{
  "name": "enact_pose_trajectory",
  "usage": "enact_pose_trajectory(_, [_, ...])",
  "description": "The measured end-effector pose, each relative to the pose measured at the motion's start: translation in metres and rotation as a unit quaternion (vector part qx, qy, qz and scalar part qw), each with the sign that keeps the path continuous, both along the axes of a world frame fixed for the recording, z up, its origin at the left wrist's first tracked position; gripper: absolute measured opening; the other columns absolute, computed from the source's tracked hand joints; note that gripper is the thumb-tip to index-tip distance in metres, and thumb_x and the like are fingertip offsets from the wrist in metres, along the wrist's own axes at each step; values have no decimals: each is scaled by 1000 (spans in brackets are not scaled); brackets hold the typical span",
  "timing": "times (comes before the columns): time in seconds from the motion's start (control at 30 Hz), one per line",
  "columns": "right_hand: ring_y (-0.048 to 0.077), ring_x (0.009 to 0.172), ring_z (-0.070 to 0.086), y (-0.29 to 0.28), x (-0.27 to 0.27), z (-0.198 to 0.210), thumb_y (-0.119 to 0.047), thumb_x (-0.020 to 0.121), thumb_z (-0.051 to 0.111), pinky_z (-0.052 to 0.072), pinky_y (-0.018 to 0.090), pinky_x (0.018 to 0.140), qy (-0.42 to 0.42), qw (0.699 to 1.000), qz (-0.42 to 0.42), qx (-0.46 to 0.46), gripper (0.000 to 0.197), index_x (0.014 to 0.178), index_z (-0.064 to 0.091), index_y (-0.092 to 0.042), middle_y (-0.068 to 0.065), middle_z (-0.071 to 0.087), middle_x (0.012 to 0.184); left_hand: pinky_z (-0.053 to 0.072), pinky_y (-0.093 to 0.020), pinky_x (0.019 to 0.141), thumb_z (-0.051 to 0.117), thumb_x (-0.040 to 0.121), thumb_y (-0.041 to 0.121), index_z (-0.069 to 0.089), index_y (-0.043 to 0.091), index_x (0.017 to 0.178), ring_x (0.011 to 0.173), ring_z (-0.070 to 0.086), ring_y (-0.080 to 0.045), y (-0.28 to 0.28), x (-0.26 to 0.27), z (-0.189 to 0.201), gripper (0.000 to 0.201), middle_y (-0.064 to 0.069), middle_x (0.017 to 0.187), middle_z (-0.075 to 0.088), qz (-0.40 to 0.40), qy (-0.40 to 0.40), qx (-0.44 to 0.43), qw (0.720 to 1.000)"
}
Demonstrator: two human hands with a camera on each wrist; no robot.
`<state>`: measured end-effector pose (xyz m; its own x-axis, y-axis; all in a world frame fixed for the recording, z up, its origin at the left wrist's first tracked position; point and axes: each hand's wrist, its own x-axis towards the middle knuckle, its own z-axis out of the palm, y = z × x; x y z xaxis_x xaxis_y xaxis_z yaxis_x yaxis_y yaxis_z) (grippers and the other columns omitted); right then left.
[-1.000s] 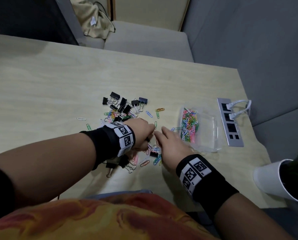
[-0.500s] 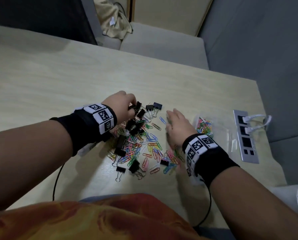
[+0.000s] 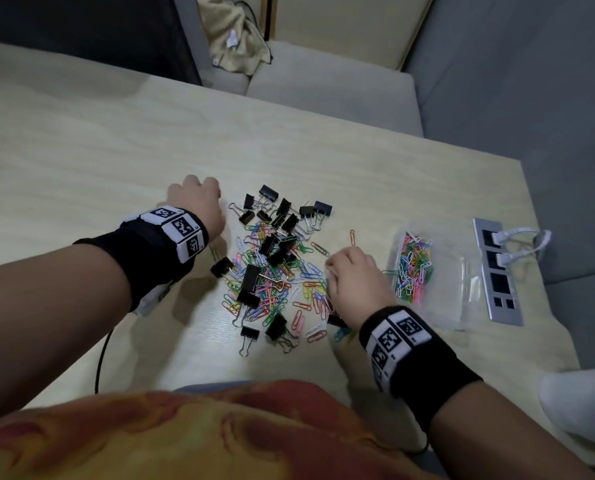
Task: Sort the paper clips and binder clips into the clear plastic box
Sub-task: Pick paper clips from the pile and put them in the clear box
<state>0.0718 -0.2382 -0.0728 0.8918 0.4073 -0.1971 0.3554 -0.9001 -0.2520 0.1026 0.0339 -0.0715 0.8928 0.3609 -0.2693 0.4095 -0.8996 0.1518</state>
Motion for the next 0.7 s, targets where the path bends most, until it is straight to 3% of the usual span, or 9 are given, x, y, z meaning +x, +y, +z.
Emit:
enact_pose_trajectory(0.1, [25,140,24,15,4,-3,-37,95,46,26,41,114,93,994,50,-15,55,145,30,-22,2,24,154,44,-43,84,52,90,23,48,12,120,107,49,-39,0,-11,-1,33,-15,120,46,22,80,18,996])
enact_pose_trajectory(0.17, [27,143,15,19,-1,-6,-44,92,50,23,43,115,110,990,75,-51,65,148,23,-25,-1,14,158,47,-42,83,55,87,22,49,11,117,101,53,-38,-3,-17,-2,32,-15,116,48,11,98,3,995])
enact_pose_trajectory(0.33, [26,124,35,12,-17,-9,-26,94,51,42,38,99,46,996,67,-46,41,135,44,-19,1,37,141,46,-32,67,49,89,17,57,7,104,79,55,-27,-24,-27,-3,19,-10,95,61,-77,115,-32,990])
enact_pose_trajectory(0.5, [29,102,50,7,-20,-14,-8,93,48,49,38,80,36,999,26,-25,23,112,57,-15,6,48,111,52,-33,75,47,90,23,67,11,105,88,64,-26,-50,-28,2,27,-7,101,69,-145,126,-44,980])
enact_pose_trajectory(0.6, [29,96,55,7,-17,-10,-10,92,49,48,35,79,59,998,-6,-26,18,105,62,-14,8,51,106,50,-34,75,48,90,23,61,12,108,93,61,-27,-56,-27,15,24,-10,107,62,-137,76,-64,986])
enact_pose_trajectory(0.7, [25,95,59,5,-11,1,-15,92,53,44,29,79,76,996,-42,-13,18,99,69,-16,6,58,104,44,-29,71,47,91,22,59,13,104,91,59,-26,-64,-27,24,19,-8,101,64,-128,42,-133,982])
